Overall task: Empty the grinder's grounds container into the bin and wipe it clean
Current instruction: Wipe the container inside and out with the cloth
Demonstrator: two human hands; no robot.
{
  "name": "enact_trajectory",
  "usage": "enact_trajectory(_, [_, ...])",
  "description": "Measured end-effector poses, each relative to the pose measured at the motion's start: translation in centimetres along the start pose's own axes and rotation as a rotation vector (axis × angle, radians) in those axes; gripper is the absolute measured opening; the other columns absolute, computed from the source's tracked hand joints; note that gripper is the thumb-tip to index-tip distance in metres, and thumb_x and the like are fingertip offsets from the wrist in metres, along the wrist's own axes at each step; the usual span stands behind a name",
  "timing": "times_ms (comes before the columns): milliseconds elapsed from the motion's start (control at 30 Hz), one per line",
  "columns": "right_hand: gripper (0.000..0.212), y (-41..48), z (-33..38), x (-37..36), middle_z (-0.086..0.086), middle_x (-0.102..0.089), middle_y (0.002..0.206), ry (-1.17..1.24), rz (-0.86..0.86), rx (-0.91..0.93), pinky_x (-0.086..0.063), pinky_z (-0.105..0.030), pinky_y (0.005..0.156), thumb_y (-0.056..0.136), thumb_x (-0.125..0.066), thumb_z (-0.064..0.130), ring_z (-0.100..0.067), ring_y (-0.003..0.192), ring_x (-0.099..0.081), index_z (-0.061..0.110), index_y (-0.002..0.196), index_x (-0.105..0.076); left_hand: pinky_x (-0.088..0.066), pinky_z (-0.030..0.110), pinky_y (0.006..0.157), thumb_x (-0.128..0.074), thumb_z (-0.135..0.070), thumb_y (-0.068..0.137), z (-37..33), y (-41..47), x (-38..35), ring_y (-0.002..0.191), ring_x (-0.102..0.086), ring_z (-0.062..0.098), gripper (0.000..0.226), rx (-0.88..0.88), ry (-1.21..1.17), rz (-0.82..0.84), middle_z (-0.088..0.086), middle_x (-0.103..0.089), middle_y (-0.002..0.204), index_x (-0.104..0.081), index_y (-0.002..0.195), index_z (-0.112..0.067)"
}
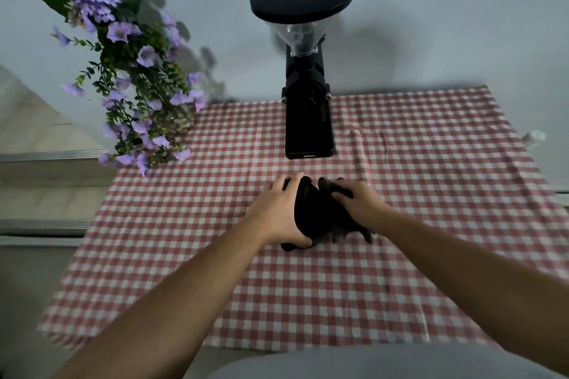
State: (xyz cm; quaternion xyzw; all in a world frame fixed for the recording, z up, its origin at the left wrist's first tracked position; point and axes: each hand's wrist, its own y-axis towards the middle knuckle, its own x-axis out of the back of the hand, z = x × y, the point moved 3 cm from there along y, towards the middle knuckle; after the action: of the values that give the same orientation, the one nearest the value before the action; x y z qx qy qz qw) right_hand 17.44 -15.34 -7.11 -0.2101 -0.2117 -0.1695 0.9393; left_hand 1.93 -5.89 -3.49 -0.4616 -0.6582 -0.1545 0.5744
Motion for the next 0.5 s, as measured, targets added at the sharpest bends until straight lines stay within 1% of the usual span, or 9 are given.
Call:
enact_trajectory(33, [0.019,0.0,0.5,0.4,0.004,-0.064,0.093,0.07,-0.052,0.011,-0.049,-0.029,0.072,0.095,-0.047,0.021,-0.017,0.089,-0.061,0.021,0.109,-0.06,-0.05,0.04,0.089,-0.084,-0.053,0.049,-0.2,0.1,0.0,0.127,-0.038,0.025,0.123,-0.036,0.032,0.015,-0.002,-0.022,0.148,-0.006,0.143,-0.042])
enact_trajectory(100, [0.021,-0.2,1.5,0.7,0.005,-0.063,0.1,0.141,-0.153,0.066,-0.052,-0.033,0.079,0.094,-0.05,0.022,-0.014,0.094,-0.059,0.024,0.113,-0.056,-0.048,0.04,0.093,-0.081,-0.06,0.05,-0.4,0.3,0.0,0.13,-0.035,0.024,0.126,-0.08,0.107,0.028,-0.004,-0.018,0.151,-0.001,0.146,-0.039])
enact_trajectory(167, [0.022,-1.2,1.7,-0.2,0.008,-0.06,0.103,0.075,-0.212,0.137,-0.05,-0.032,0.081,0.092,-0.052,0.022,-0.011,0.096,-0.056,0.026,0.114,-0.054,-0.049,0.039,0.093,-0.079,-0.063,0.052,-0.3,0.3,-0.1,0.13,-0.035,0.023,0.128,-0.113,0.17,0.033,-0.004,-0.018,0.151,0.0,0.149,-0.035])
enact_trajectory(233, [0.021,-2.8,0.6,-1.3,0.007,-0.059,0.103,-0.044,-0.247,0.168,-0.048,-0.032,0.082,0.093,-0.05,0.021,-0.013,0.096,-0.056,0.023,0.114,-0.053,-0.048,0.038,0.094,-0.08,-0.06,0.053,-0.1,0.3,-0.2,0.132,-0.035,0.022,0.128,-0.134,0.175,0.055,-0.004,-0.013,0.154,0.0,0.15,-0.034])
enact_trajectory(300, [0.021,-4.2,-1.0,-2.0,0.006,-0.059,0.102,-0.172,-0.191,0.13,-0.048,-0.029,0.079,0.093,-0.049,0.023,-0.013,0.092,-0.057,0.023,0.114,-0.052,-0.049,0.036,0.093,-0.082,-0.055,0.054,0.1,0.3,-0.1,0.132,-0.036,0.021,0.129,-0.149,0.144,0.066,-0.005,-0.01,0.157,0.002,0.151,-0.036])
enact_trajectory(400, [0.021,-4.4,-2.0,-0.7,0.01,-0.061,0.094,-0.342,0.055,0.062,-0.049,-0.023,0.069,0.092,-0.052,0.028,-0.006,0.079,-0.057,0.027,0.112,-0.055,-0.049,0.032,0.086,-0.082,-0.054,0.053,0.1,0.3,0.0,0.13,-0.038,0.02,0.129,-0.163,0.13,0.056,-0.008,-0.01,0.156,0.002,0.15,-0.037])
enact_trajectory(433, [0.022,-3.9,-1.7,0.0,0.011,-0.062,0.095,-0.354,0.081,0.065,-0.048,-0.021,0.067,0.092,-0.052,0.029,-0.004,0.077,-0.056,0.028,0.114,-0.056,-0.048,0.032,0.086,-0.082,-0.055,0.053,0.0,0.3,0.0,0.13,-0.037,0.021,0.129,-0.165,0.129,0.052,-0.008,-0.01,0.156,0.002,0.15,-0.038])
enact_trajectory(467, [0.025,-3.2,-1.1,0.7,0.01,-0.063,0.096,-0.33,0.049,0.074,-0.046,-0.021,0.065,0.092,-0.052,0.031,-0.004,0.077,-0.057,0.028,0.116,-0.057,-0.047,0.032,0.087,-0.082,-0.056,0.053,0.0,0.3,-0.1,0.132,-0.035,0.021,0.129,-0.162,0.13,0.051,-0.009,-0.01,0.156,0.002,0.149,-0.038])
enact_trajectory(500, [0.027,-2.5,-0.5,1.3,0.009,-0.063,0.096,-0.274,-0.029,0.082,-0.046,-0.022,0.065,0.093,-0.05,0.031,-0.006,0.078,-0.057,0.029,0.119,-0.056,-0.047,0.033,0.089,-0.081,-0.058,0.054,0.0,0.3,-0.1,0.134,-0.033,0.021,0.129,-0.159,0.135,0.053,-0.009,-0.009,0.157,0.004,0.149,-0.038])
